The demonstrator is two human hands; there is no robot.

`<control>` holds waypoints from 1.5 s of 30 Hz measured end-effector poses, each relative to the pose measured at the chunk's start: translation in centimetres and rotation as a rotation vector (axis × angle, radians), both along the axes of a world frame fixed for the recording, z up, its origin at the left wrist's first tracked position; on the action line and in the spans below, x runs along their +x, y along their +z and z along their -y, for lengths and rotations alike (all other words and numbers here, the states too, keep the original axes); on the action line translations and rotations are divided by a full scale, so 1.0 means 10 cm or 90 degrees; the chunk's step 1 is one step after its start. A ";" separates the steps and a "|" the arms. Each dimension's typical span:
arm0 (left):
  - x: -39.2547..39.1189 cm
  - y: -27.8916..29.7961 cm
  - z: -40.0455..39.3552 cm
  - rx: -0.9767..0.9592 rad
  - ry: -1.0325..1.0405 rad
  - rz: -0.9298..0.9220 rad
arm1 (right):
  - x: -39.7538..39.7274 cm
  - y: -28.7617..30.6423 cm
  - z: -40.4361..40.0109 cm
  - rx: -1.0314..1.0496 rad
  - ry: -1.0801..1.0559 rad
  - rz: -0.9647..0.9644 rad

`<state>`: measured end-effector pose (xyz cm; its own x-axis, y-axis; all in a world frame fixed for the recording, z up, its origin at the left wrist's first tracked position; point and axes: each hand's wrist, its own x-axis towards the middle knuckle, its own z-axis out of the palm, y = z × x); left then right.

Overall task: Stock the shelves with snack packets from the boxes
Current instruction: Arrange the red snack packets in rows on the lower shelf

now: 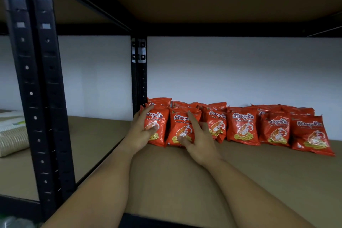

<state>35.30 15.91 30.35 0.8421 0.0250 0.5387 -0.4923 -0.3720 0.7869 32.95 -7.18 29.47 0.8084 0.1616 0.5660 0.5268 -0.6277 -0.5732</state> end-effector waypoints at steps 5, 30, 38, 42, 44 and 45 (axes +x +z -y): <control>-0.06 -0.02 0.00 0.069 0.016 -0.002 | -0.13 0.03 0.03 0.011 0.008 -0.016; -2.20 -0.06 3.07 -0.008 -0.219 0.013 | -2.40 0.01 2.60 -0.074 -0.224 -0.049; -2.82 -0.42 4.40 0.035 -0.435 -0.074 | -3.52 -0.22 3.72 -0.111 -0.395 -0.065; -2.90 -0.97 4.91 0.082 -0.477 -0.139 | -3.85 -0.67 4.17 -0.056 -0.461 -0.169; -2.94 -1.34 5.11 0.124 -0.501 -0.186 | -3.98 -0.97 4.35 -0.062 -0.488 -0.261; -2.97 -1.56 5.20 0.154 -0.517 -0.211 | -4.04 -1.13 4.43 -0.075 -0.508 -0.308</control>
